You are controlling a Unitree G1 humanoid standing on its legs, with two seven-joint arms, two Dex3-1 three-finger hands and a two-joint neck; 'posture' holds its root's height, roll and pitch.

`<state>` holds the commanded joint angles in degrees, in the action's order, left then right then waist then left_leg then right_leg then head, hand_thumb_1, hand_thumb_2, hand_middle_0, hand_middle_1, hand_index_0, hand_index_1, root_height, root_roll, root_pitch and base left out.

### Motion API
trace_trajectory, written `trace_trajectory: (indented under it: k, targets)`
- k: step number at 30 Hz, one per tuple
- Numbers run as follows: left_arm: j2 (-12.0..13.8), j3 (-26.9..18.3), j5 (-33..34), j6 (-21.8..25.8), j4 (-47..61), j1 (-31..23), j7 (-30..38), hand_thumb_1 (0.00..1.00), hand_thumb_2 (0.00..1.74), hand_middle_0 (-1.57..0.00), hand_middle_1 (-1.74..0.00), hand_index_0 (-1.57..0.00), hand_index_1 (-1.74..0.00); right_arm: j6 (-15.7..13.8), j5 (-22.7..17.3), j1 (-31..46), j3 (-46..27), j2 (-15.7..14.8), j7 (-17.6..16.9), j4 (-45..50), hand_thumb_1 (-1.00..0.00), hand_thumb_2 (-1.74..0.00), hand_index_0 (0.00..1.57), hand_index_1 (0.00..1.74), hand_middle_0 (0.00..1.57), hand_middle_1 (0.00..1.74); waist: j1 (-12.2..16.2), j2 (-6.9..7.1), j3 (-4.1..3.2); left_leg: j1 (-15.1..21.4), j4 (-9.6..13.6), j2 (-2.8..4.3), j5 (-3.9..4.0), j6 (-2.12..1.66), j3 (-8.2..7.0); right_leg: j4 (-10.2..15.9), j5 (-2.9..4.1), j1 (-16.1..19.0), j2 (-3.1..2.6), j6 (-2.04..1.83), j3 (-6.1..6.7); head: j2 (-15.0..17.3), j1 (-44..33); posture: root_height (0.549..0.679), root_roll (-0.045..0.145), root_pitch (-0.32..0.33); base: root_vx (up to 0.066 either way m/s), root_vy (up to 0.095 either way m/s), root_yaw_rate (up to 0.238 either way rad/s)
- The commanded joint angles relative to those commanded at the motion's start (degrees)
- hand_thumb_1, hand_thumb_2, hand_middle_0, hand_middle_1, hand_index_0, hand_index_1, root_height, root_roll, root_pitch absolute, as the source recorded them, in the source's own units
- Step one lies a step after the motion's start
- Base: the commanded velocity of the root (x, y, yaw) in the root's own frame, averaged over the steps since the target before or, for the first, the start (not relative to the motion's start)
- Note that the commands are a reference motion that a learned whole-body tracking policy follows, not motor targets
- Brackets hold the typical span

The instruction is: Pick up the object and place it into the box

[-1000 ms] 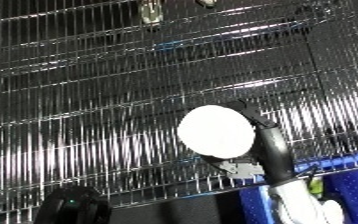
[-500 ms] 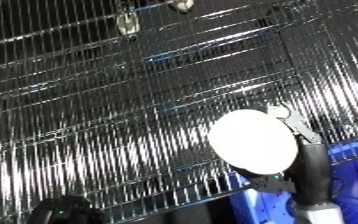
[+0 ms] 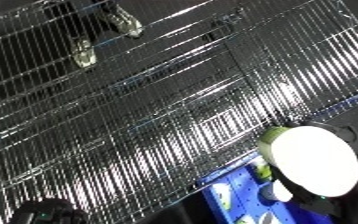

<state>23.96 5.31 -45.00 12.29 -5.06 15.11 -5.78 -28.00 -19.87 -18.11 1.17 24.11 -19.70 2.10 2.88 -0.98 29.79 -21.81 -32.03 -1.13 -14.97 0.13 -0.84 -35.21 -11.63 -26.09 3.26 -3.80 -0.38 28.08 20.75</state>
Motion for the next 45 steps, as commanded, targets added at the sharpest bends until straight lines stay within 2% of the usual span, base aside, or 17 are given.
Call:
trace_trajectory:
  k: [3, 7, 14, 22, 29, 36, 45]
  targets:
    - [0.2, -1.0, -0.7, -0.8, 0.2, -1.1, -0.6, 1.0, 1.74, -1.57, -1.74, -1.57, -1.74, -0.1, -1.3, 2.3, -2.1, 0.2, -0.6, -0.4, -0.7, -1.22, 1.1, 1.22, 1.1, 1.22, 1.3, -0.4, -0.16, 1.7, -0.1, 0.14, -0.76, 0.0, -0.89, 0.8, 0.0, 1.6, 0.22, 0.08, 0.78, 1.9, 2.4, 0.657, 0.048, 0.07, 0.052, 0.066, -0.261]
    - [-0.5, -1.1, -1.3, -0.6, 0.1, -2.5, -0.5, 1.0, 1.74, -1.57, -1.74, -1.57, -1.74, -0.3, -3.8, 5.5, -5.1, 0.9, -1.0, -2.3, -0.7, -1.22, 1.1, 1.22, 1.1, 1.22, 3.1, -1.28, -0.64, 3.7, 0.3, 0.0, -1.31, -0.14, -2.17, 2.0, 0.03, 3.2, 0.46, 0.2, 1.93, 4.2, 4.3, 0.659, 0.057, 0.056, 0.057, 0.104, -0.219]
    - [-2.4, 0.1, -3.0, 1.0, -1.2, -3.5, 0.1, 1.0, 1.74, -1.57, -1.74, -1.57, -1.74, -1.8, -9.0, 9.6, -7.9, 3.0, -0.2, -8.8, -0.7, -1.22, 1.1, 1.22, 1.1, 1.22, 5.6, -3.37, -1.42, 6.5, 1.6, -0.39, -1.71, -0.41, -4.16, 4.1, 0.21, 4.7, 0.77, 0.23, 3.63, 8.7, 13.8, 0.662, 0.072, 0.045, 0.045, 0.11, -0.148]
    - [-3.6, 1.0, -4.3, 1.7, -1.5, -4.1, 0.8, 1.0, 1.74, -1.57, -1.74, -1.57, -1.74, -3.9, -12.6, 10.9, -10.6, 5.4, 0.8, -16.6, -0.7, -1.22, 1.1, 1.22, 1.1, 1.22, 7.3, -4.97, -1.51, 8.5, 2.1, -0.69, -2.19, -0.62, -4.83, 4.5, -0.2, 5.9, 0.75, 0.43, 4.65, 10.3, 22.1, 0.663, 0.084, 0.032, 0.042, 0.066, -0.069]
    - [-3.8, 1.9, -5.2, 1.6, -1.6, -4.1, 0.6, 1.0, 1.74, -1.57, -1.74, -1.57, -1.74, -4.9, -15.6, 11.2, -11.8, 7.2, 1.9, -21.2, -0.35, -0.61, 0.55, 0.61, 0.55, 0.61, 7.5, -6.03, -1.79, 9.5, 3.1, -1.31, -1.97, -0.68, -4.58, 4.3, -0.62, 6.2, 0.56, 0.66, 5.06, 9.6, 26.0, 0.664, 0.09, 0.03, 0.025, 0.023, 0.019]
    - [-3.8, 2.2, -5.8, 1.5, -1.7, -4.0, 0.4, 1.0, 1.74, -1.57, -1.74, -1.57, -1.74, -5.3, -16.0, 11.1, -12.2, 7.9, 1.5, -22.9, 0.0, 0.0, 0.0, 0.0, 0.0, 0.0, 7.5, -6.47, -1.93, 9.6, 3.4, -1.59, -1.69, -0.75, -4.37, 4.3, -0.6, 6.1, 0.54, 0.77, 5.1, 9.5, 26.6, 0.664, 0.093, 0.033, 0.004, 0.004, 0.02]
    - [-3.8, 2.2, -5.8, 1.6, -1.8, -4.0, 0.4, 1.0, 1.74, -1.57, -1.74, -1.57, -1.74, -5.3, -16.0, 11.2, -12.3, 8.0, 1.4, -23.3, 0.0, 0.0, 0.0, 0.0, 0.0, 0.0, 7.5, -6.49, -1.93, 9.5, 3.5, -1.61, -1.58, -0.76, -4.32, 4.3, -0.62, 6.0, 0.48, 0.78, 5.12, 8.7, 27.0, 0.664, 0.093, 0.033, 0.001, 0.0, 0.002]
